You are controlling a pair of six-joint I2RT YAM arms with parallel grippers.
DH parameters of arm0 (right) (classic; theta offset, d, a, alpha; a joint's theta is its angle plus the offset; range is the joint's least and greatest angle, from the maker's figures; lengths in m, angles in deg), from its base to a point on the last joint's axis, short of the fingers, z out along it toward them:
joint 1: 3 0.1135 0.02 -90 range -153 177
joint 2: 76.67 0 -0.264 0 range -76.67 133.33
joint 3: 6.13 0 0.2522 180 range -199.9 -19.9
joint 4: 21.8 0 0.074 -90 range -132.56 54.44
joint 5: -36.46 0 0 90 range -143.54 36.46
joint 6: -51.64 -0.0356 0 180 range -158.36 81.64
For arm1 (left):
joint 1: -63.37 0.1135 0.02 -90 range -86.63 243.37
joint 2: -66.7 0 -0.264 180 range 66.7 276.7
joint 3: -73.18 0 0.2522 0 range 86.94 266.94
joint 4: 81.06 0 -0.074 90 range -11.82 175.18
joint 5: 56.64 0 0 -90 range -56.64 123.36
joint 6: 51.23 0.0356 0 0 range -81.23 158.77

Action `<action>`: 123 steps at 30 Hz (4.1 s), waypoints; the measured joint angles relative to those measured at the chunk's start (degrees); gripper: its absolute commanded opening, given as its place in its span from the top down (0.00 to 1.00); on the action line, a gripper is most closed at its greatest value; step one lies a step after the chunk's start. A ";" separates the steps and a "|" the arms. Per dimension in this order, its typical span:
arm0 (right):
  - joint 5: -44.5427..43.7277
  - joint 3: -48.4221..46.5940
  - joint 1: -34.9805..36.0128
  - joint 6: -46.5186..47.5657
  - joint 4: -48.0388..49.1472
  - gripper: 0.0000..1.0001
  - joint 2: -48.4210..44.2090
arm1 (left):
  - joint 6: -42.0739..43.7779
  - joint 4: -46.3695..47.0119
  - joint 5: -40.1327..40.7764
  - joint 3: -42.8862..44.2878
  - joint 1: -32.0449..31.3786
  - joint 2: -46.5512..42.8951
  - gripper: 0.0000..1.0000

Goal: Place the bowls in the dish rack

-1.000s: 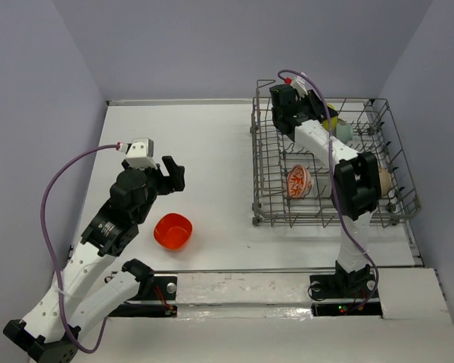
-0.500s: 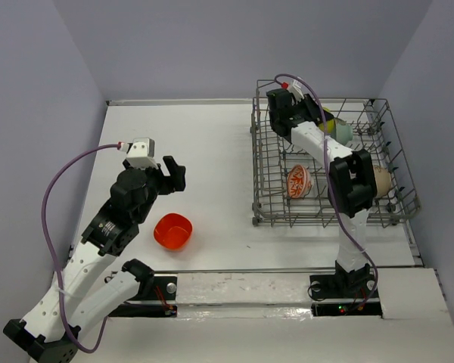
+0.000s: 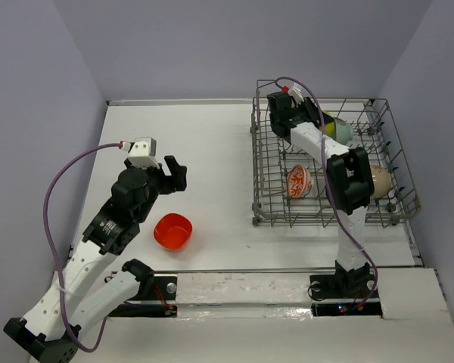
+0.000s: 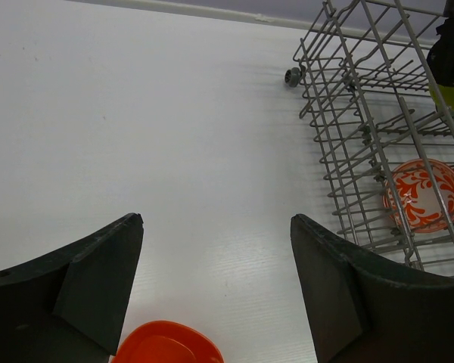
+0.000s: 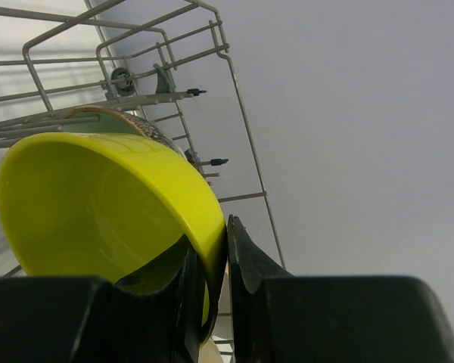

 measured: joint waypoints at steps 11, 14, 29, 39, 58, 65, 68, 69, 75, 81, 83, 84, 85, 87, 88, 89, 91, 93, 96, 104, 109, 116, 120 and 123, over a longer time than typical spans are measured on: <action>0.07 -0.02 -0.28 -0.35 0.39 0.95 3.69 | 0.02 0.02 -0.02 0.00 0.00 0.00 0.12; 0.07 -0.04 -0.42 -0.52 0.48 0.91 4.22 | 0.02 0.02 -0.02 0.00 0.00 0.04 0.12; 0.52 -0.52 -0.44 -1.14 0.74 0.71 7.13 | 0.02 0.02 -0.11 -0.09 0.00 0.22 0.12; 0.94 -0.52 -0.50 -1.51 0.79 0.57 7.67 | 0.04 0.02 -0.09 -0.09 0.00 0.26 0.12; 6.75 -3.17 -0.46 -11.13 -8.33 0.56 7.85 | 0.07 0.04 -0.09 -0.70 0.11 0.59 0.12; 14.08 -9.49 -0.46 -21.14 -18.14 0.55 7.72 | 0.11 0.02 -0.09 -0.70 0.15 0.63 0.12; 16.72 -10.45 -0.46 -23.71 -21.44 0.55 7.50 | 0.11 0.02 -0.04 -0.70 0.35 0.63 0.12; 17.70 -10.69 -0.46 -24.52 -22.38 0.55 7.23 | 0.13 0.02 -0.02 -0.70 0.35 0.68 0.12; 23.91 -11.67 -0.57 -29.27 -26.95 0.54 4.79 | 0.20 0.02 0.20 -0.72 0.50 1.81 0.12; 30.32 -11.89 -0.48 -32.65 -30.01 0.50 -0.13 | 0.20 0.02 0.72 -0.72 1.62 2.91 0.12; 31.74 -12.22 -0.48 -33.51 -30.75 0.48 -2.40 | 0.20 0.00 1.18 -0.72 2.19 3.54 0.12; 32.26 -12.28 -0.48 -33.86 -30.88 0.46 -3.48 | 0.20 0.00 1.40 -0.72 2.29 3.82 0.12; 33.07 -12.31 -0.48 -34.47 -31.19 0.45 -5.16 | 0.17 0.00 1.75 -0.72 2.64 4.26 0.12; 34.71 -12.41 -0.48 -35.41 -31.95 0.44 -8.17 | 0.15 -0.04 2.38 -0.72 3.26 5.09 0.12; 35.98 -12.59 -0.48 -36.20 -32.63 0.44 -10.03 | 0.13 -0.04 2.62 -0.72 3.56 5.42 0.12; 37.16 -12.92 -0.48 -36.92 -33.22 0.44 -11.50 | 0.07 -0.13 3.08 -0.72 4.17 5.88 0.12; 41.46 -13.84 -0.48 -38.77 -34.77 0.44 -14.75 | -0.04 -0.44 3.72 -0.72 5.09 6.43 0.12; 46.36 -14.21 0.00 -40.63 -35.91 0.42 -18.67 | -0.17 -0.79 4.26 -0.72 6.40 6.82 0.12; 52.74 -12.48 3.45 -42.27 -36.72 0.40 -24.72 | -0.70 -1.22 5.18 -0.72 9.11 7.10 0.12; 64.19 3.61 28.50 -46.21 -34.58 0.39 -38.21 | -2.86 -1.29 4.63 -0.72 22.10 7.74 0.12; 67.54 11.17 41.44 -49.24 -33.07 0.39 -37.40 | -4.46 -0.17 0.35 -1.01 31.47 9.75 0.12; 64.50 10.36 56.15 -50.99 -28.98 0.38 -28.33 | -5.92 0.72 -3.10 -2.75 38.64 9.40 0.12; 63.89 10.19 59.56 -51.41 -26.84 0.39 -22.64 | -6.08 0.90 -3.87 -2.82 39.06 8.90 0.12; 63.73 8.87 60.41 -51.60 -25.53 0.39 -18.71 | -6.12 1.07 -4.42 -2.84 39.82 8.81 0.12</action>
